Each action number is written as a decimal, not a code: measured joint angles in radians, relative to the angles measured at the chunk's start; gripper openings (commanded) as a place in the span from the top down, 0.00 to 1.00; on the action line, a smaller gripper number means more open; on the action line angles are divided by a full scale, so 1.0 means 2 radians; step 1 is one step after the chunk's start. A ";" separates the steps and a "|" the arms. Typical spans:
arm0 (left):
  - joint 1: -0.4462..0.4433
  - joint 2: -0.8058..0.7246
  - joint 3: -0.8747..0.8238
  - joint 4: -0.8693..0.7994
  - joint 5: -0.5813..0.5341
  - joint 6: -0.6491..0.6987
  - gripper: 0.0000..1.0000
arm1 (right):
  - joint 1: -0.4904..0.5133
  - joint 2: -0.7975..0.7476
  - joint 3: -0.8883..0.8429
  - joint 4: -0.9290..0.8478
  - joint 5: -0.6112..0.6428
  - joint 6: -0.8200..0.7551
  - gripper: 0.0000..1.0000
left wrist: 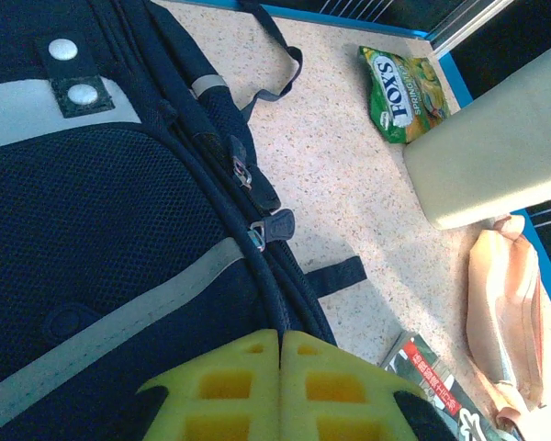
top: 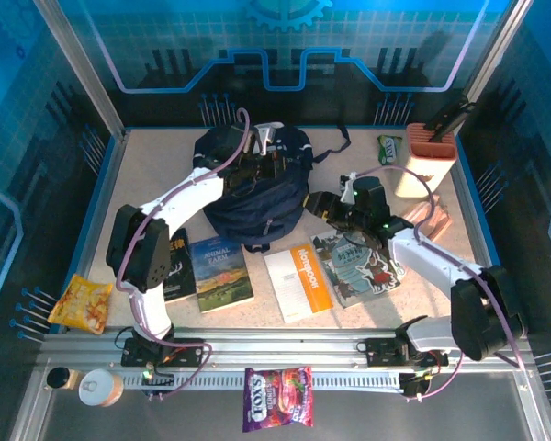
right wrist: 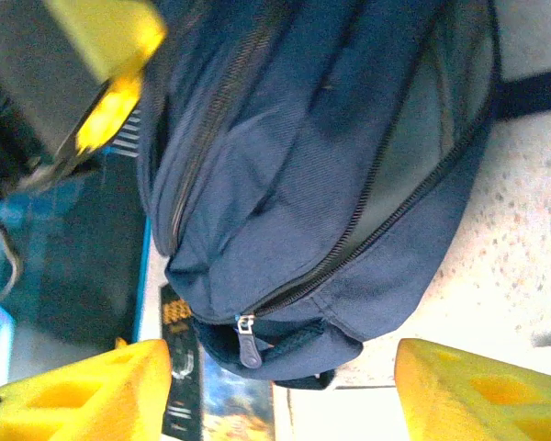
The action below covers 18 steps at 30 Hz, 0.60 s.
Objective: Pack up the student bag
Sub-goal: Unzip the student bag at the top-center of the table.
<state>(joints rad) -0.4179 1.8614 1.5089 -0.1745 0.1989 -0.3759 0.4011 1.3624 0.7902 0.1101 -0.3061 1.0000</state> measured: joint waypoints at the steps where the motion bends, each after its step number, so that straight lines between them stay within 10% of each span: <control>1: 0.000 0.000 0.000 0.000 0.002 0.000 1.00 | -0.002 0.013 0.008 -0.001 -0.006 0.017 0.36; 12: 0.000 0.000 0.000 -0.009 0.023 0.001 1.00 | -0.001 0.151 0.087 0.044 -0.058 0.122 0.56; 18: 0.000 0.000 0.000 -0.018 0.025 0.005 0.86 | 0.000 0.171 0.107 0.045 -0.069 0.130 0.93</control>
<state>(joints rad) -0.4183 1.8614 1.5082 -0.2096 0.2485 -0.3653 0.4011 1.7046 1.0035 0.1993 -0.4435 1.2610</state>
